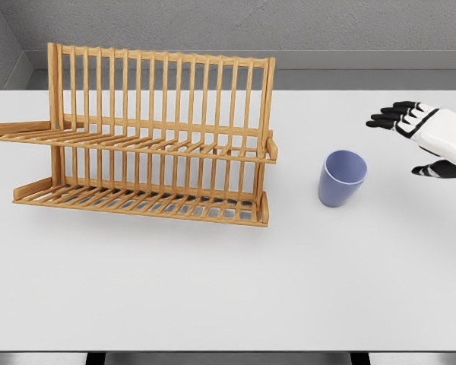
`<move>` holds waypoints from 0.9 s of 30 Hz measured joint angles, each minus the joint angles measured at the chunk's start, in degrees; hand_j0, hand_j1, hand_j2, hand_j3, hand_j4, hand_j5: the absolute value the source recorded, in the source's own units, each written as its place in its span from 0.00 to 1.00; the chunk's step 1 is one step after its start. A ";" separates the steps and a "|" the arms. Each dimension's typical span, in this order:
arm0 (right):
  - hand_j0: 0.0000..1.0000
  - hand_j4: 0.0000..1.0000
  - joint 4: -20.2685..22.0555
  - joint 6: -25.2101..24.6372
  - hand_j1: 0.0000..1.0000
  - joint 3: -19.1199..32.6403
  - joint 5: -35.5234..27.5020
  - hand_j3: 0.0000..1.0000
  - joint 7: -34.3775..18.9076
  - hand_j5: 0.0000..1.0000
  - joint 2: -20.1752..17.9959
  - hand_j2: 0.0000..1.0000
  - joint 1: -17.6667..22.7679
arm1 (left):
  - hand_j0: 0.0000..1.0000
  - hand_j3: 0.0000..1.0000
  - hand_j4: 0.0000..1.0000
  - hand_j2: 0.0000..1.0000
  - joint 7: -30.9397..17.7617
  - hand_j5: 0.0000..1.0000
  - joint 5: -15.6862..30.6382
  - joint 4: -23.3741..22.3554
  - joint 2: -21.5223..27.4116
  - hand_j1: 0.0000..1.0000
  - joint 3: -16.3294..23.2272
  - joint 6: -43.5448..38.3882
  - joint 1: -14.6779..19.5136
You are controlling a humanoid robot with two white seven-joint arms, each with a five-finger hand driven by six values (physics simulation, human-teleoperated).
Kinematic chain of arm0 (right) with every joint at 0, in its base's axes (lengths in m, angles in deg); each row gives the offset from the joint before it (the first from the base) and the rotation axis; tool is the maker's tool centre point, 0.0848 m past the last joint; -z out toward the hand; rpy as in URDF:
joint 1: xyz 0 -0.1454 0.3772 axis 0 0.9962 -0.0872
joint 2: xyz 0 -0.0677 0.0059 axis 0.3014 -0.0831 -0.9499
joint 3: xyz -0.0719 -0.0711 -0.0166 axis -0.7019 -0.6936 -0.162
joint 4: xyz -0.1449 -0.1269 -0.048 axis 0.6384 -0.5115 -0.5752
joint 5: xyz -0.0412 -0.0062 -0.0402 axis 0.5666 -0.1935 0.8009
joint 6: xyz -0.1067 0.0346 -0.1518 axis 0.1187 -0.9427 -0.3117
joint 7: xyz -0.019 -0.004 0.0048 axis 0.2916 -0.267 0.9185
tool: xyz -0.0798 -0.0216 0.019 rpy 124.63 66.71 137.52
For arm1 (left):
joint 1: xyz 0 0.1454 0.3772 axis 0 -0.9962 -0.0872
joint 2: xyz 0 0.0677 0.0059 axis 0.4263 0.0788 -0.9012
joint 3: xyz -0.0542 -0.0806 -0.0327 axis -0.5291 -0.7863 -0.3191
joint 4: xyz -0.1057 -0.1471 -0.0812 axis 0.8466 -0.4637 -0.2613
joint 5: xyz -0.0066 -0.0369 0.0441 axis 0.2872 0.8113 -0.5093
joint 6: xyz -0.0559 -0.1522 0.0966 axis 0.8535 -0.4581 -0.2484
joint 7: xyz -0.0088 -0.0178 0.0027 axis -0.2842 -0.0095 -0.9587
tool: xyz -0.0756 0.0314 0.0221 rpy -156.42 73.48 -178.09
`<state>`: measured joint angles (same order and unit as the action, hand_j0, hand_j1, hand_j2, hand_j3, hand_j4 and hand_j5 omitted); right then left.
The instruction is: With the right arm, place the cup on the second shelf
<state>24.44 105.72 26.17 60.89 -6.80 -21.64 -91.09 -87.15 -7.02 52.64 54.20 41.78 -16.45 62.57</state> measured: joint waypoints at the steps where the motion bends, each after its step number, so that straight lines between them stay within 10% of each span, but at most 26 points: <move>1: 1.00 1.00 0.05 -0.11 1.00 -0.02 0.05 1.00 -0.02 1.00 -0.01 1.00 -0.09 | 1.00 1.00 1.00 1.00 -0.01 1.00 0.00 0.00 0.00 1.00 0.00 -0.01 0.00; 7: 1.00 1.00 0.25 -3.26 1.00 -0.26 -0.24 1.00 -0.34 1.00 0.46 1.00 -2.11 | 1.00 1.00 1.00 1.00 0.00 1.00 0.00 0.00 0.00 1.00 0.00 0.00 0.00; 15: 1.00 1.00 -1.43 -4.24 1.00 -5.99 -0.08 1.00 -28.12 1.00 7.18 1.00 -18.72 | 1.00 1.00 1.00 1.00 -0.01 1.00 0.00 0.00 0.00 1.00 0.01 -0.01 0.00; 27: 1.00 1.00 -6.12 -4.22 1.00 -17.15 0.20 1.00 -31.50 1.00 13.16 1.00 -23.73 | 1.00 1.00 1.00 1.00 -0.01 1.00 0.00 0.00 0.00 1.00 0.00 0.00 0.00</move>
<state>18.32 101.50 9.02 61.09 -38.30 -8.48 -114.82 -87.16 -7.02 52.64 54.20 41.78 -16.44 62.57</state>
